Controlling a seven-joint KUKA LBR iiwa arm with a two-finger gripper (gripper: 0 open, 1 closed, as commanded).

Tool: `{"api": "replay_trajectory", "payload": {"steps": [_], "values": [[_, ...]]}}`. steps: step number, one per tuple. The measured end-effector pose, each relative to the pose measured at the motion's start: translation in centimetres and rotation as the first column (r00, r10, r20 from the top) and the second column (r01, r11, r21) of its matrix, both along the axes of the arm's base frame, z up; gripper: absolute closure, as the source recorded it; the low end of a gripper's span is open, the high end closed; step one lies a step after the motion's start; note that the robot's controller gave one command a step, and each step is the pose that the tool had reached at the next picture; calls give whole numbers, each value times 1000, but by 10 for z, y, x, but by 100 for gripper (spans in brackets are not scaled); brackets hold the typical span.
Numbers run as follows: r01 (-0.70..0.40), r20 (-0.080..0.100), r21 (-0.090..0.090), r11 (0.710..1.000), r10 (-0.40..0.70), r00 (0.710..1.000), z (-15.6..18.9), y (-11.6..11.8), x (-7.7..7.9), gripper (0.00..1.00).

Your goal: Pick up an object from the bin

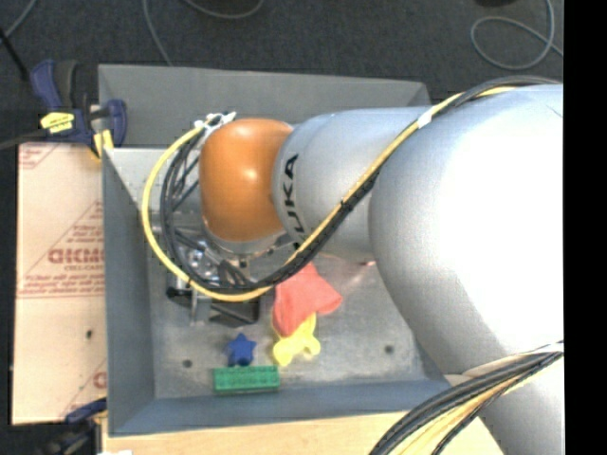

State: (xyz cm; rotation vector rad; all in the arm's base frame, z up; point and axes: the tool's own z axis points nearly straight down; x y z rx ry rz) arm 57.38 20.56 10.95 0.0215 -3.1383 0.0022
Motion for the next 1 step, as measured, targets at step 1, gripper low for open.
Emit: {"api": "replay_trajectory", "payload": {"steps": [1], "values": [[0,-1,0,1000,0,1000,15,0,-1,100]]}}
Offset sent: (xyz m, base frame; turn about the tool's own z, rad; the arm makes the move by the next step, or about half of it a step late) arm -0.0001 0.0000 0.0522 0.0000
